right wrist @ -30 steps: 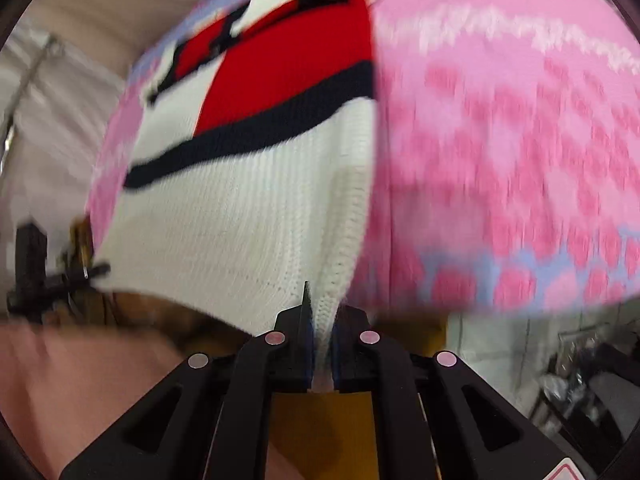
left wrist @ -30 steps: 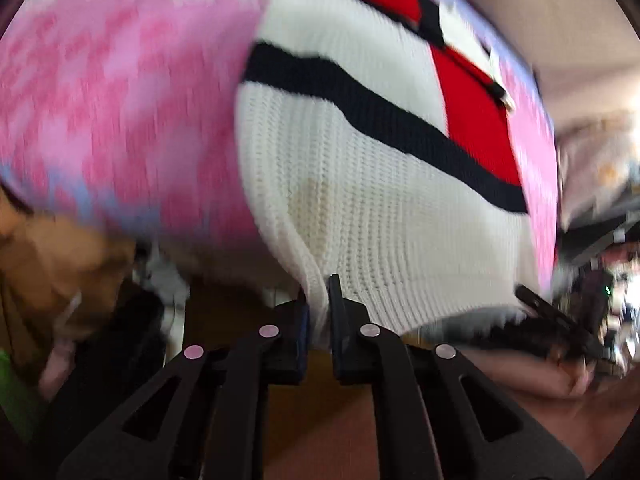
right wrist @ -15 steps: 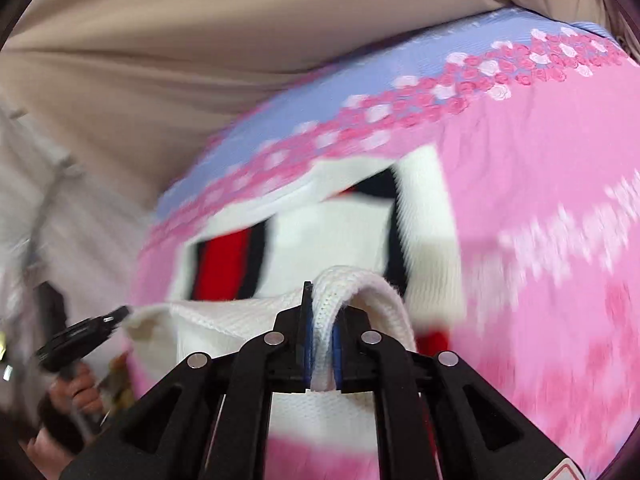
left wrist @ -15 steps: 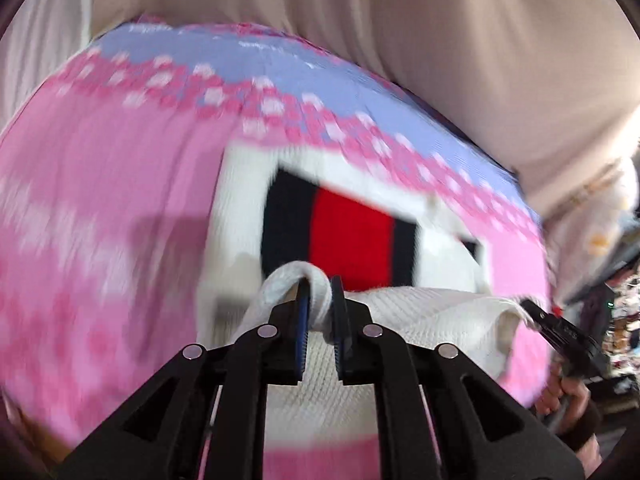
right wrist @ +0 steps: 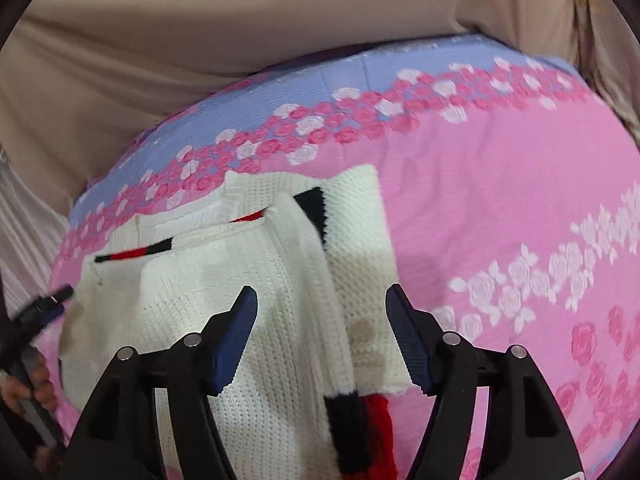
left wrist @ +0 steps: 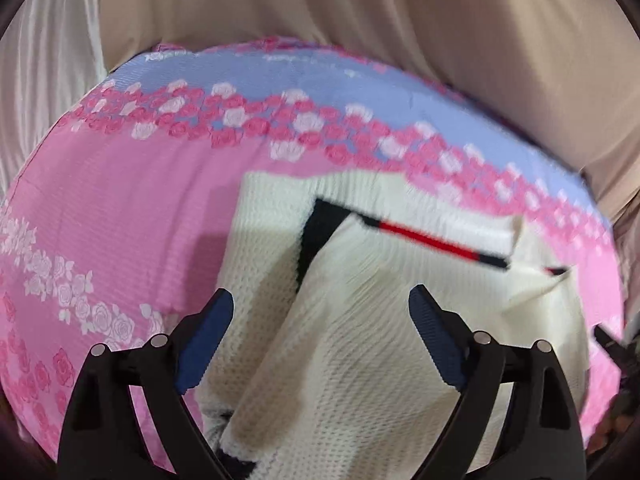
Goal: Fold small clothes
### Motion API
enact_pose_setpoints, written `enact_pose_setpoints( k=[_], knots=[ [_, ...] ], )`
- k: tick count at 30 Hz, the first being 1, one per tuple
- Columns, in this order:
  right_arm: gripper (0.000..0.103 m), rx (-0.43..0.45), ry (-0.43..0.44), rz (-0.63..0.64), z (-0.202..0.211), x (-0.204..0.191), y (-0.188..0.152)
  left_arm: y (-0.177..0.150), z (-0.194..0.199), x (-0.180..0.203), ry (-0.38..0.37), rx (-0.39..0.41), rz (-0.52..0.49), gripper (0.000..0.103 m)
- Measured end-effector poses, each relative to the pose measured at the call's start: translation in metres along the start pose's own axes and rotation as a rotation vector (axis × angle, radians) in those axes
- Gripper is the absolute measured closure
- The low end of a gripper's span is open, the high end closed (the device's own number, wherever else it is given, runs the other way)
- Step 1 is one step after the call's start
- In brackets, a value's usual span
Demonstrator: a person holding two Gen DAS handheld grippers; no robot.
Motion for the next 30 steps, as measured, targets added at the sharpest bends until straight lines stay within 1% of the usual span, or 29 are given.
enact_pose_setpoints(
  k=[3, 5, 6, 7, 8, 9, 10, 11, 12, 13, 15, 20, 30],
  knots=[
    [0.038, -0.026, 0.014, -0.025, -0.010, 0.005, 0.008, 0.001, -0.014, -0.005, -0.023, -0.034, 0.048, 0.018],
    [0.037, -0.059, 0.024, -0.022, -0.023, 0.001, 0.014, 0.004, -0.025, -0.007, -0.049, -0.061, 0.087, 0.030],
    [0.038, -0.072, 0.018, -0.018, -0.030, -0.002, 0.017, 0.005, -0.030, -0.008, -0.067, -0.077, 0.098, 0.045],
    [0.039, -0.086, 0.012, -0.012, -0.034, -0.005, 0.019, 0.007, -0.035, -0.007, -0.085, -0.104, 0.107, 0.057],
    [0.043, -0.104, 0.001, -0.002, -0.041, -0.009, 0.022, 0.008, -0.037, -0.007, -0.090, -0.113, 0.109, 0.063],
    [0.058, -0.125, -0.012, 0.006, -0.047, -0.014, 0.024, 0.009, -0.038, -0.006, -0.090, -0.111, 0.105, 0.073],
    [0.076, -0.149, -0.021, 0.018, -0.052, -0.019, 0.024, 0.010, -0.037, -0.004, -0.085, -0.104, 0.096, 0.084],
    [0.082, -0.175, -0.030, 0.029, -0.057, -0.024, 0.024, 0.012, -0.035, -0.002, -0.079, -0.095, 0.082, 0.090],
    [0.087, -0.183, -0.030, 0.033, -0.059, -0.028, 0.024, 0.014, -0.033, -0.001, -0.076, -0.088, 0.078, 0.093],
    [0.090, -0.185, -0.034, 0.038, -0.060, -0.031, 0.024, 0.015, -0.031, 0.000, -0.074, -0.081, 0.082, 0.094],
    [0.092, -0.186, -0.056, 0.062, -0.060, -0.037, 0.025, 0.017, -0.029, 0.000, -0.075, -0.075, 0.093, 0.095],
    [0.094, -0.186, -0.087, 0.093, -0.060, -0.046, 0.025, 0.018, -0.029, -0.001, -0.065, -0.070, 0.102, 0.096],
    [0.094, -0.189, -0.082, 0.091, -0.060, -0.046, 0.026, 0.018, -0.029, -0.002, -0.061, -0.073, 0.116, 0.096]
  ],
)
Point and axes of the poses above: each gripper's, at about its wrist camera, not at the fingertips, and z roughly against the way its jaws point, x to its right, y to its top, the point moved 1 cm from there along -z, roughly the way its jaws point, and after that the axes turned 8 degrees about -y, right-handed, at the moved point
